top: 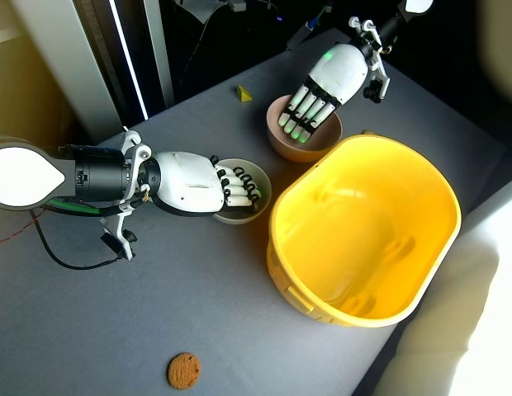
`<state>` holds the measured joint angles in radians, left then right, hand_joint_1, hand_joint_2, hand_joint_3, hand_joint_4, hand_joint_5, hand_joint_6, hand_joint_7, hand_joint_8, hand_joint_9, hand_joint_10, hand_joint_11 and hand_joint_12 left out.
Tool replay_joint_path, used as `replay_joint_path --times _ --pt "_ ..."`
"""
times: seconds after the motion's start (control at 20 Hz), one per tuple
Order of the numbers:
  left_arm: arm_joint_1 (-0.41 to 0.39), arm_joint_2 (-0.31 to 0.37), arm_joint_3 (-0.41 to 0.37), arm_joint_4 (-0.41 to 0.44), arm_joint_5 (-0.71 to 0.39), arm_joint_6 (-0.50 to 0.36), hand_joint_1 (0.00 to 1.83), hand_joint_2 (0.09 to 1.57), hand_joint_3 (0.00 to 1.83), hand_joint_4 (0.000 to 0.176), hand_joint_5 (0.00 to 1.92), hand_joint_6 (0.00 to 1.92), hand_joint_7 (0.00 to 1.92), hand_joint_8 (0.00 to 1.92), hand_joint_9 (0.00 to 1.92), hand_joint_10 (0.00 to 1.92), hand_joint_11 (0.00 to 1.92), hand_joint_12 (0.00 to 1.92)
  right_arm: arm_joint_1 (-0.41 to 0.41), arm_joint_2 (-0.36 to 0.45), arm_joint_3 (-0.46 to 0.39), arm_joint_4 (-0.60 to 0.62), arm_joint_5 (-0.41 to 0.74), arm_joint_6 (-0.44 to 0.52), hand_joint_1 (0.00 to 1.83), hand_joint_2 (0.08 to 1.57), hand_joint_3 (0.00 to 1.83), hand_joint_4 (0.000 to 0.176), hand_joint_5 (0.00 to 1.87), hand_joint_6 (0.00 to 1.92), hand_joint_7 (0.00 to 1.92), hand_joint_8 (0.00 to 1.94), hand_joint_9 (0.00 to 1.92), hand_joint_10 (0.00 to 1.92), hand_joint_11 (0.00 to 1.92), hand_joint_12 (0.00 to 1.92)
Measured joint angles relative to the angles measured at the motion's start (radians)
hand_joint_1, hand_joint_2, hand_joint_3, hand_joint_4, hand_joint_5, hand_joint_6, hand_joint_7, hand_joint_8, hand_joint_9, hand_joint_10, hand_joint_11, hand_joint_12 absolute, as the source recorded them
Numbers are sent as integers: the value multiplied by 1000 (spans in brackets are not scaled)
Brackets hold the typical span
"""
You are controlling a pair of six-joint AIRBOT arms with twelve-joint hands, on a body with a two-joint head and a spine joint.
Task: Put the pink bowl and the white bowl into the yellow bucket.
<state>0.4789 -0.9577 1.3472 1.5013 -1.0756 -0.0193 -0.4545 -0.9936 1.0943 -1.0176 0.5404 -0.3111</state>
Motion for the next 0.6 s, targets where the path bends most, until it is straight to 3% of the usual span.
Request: replay_joint_path --times 0.05,0.1,0.15,0.2,0.3,0.35,0.4,0.5,0.55,0.6 --pt "0 0 0 2 2 0 1218 1171 0 0 847 997 901 754 879 12 599 556 0 0 0 1 0 0 1347 1138 8 0 643 24 652 22 595 80 93 1325" --pt "0 0 -3 -2 2 1 1349 1167 0 0 841 1246 897 1059 780 1226 738 548 0 0 0 4 2 0 1454 1131 0 0 779 43 830 40 802 116 371 1248" --pt "0 0 -4 -3 -1 3 1349 1167 0 0 841 1246 897 1059 780 1226 738 548 0 0 0 7 7 1 1454 1131 0 0 779 43 830 40 802 116 371 1248" --pt "0 0 -13 -5 -2 4 1371 1125 0 0 870 1118 962 1004 918 1129 816 616 0 0 0 11 17 1 1474 1190 0 0 717 1251 809 1059 743 1273 662 1735" --pt "1 0 -16 -7 -6 4 1377 1111 0 0 888 1058 1004 959 947 1096 843 654 0 0 0 16 31 2 1480 1169 0 0 767 1217 869 1021 814 1212 685 1711" --pt "2 0 -16 -8 -11 4 1382 1098 0 0 907 1007 1067 870 953 1089 845 777 0 2 0 13 40 2 1494 1097 0 0 912 1011 1012 835 1020 918 757 1569" --pt "2 0 -16 -10 -11 4 1387 1081 0 0 951 932 1105 789 985 1067 873 811 0 3 0 12 46 2 1495 1079 0 0 973 940 1047 773 1059 836 781 1535" --pt "2 0 -17 -16 -13 5 1386 1081 0 0 966 889 1118 836 951 1068 813 891 1 4 0 14 57 1 1499 1054 0 0 1022 851 1100 713 1107 728 873 1447" --pt "2 0 -17 -17 -13 5 1383 1089 2 0 958 904 1104 850 919 1134 766 994 1 4 0 15 60 2 1489 1107 0 0 887 1007 973 871 988 909 782 1538" --pt "2 0 -17 -17 -12 5 1374 1130 0 0 908 848 984 1229 869 1145 752 1076 1 5 0 14 66 2 1485 1129 1 0 845 1060 928 931 933 1011 720 1607"
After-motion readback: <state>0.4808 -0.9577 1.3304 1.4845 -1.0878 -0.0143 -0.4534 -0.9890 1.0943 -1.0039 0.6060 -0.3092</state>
